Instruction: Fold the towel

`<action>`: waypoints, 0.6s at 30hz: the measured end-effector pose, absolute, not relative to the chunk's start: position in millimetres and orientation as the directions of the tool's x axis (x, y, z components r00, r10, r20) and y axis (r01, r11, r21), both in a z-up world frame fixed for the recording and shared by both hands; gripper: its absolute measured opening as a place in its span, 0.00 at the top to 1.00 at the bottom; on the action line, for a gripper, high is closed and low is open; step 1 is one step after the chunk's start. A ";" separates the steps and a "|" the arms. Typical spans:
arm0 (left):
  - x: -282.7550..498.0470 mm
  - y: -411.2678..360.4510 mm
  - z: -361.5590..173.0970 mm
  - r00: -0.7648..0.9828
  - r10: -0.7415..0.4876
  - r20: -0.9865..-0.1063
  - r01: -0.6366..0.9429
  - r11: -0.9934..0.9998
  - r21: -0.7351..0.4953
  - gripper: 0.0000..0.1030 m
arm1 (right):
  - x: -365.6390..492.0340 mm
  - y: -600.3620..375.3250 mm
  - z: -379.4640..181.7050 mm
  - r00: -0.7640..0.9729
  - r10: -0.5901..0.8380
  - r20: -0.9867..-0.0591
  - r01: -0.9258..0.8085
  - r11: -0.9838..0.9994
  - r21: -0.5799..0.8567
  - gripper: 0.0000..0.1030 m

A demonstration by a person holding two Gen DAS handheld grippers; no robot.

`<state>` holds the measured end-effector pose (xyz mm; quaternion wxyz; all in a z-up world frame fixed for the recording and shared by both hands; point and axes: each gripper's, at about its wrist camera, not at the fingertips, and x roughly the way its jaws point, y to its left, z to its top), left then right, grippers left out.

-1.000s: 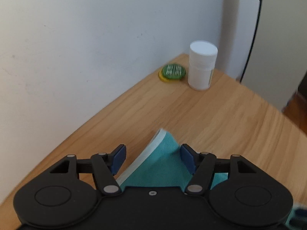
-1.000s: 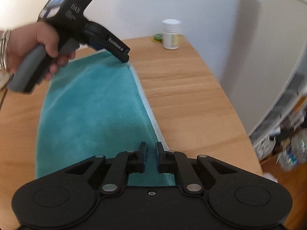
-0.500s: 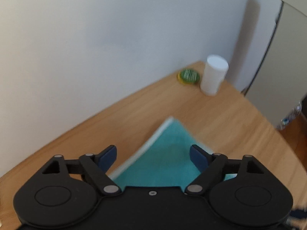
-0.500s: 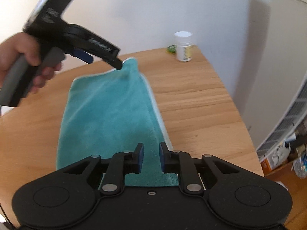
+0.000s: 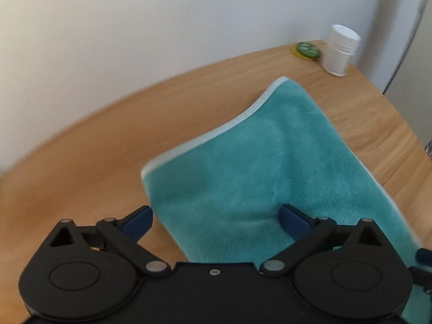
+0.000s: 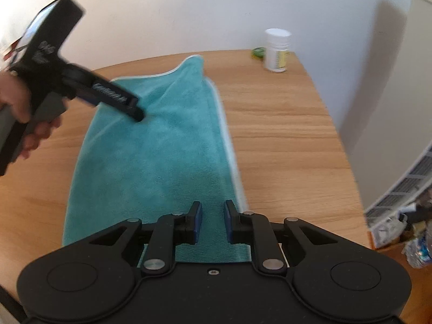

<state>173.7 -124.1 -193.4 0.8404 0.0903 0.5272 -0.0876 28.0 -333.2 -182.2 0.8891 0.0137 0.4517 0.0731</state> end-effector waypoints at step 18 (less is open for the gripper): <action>24.9 -46.6 -28.1 0.453 -0.207 -0.867 0.359 0.933 -0.036 0.00 | -40.2 -223.5 -42.6 0.686 0.031 -0.727 -0.005 0.999 0.037 0.19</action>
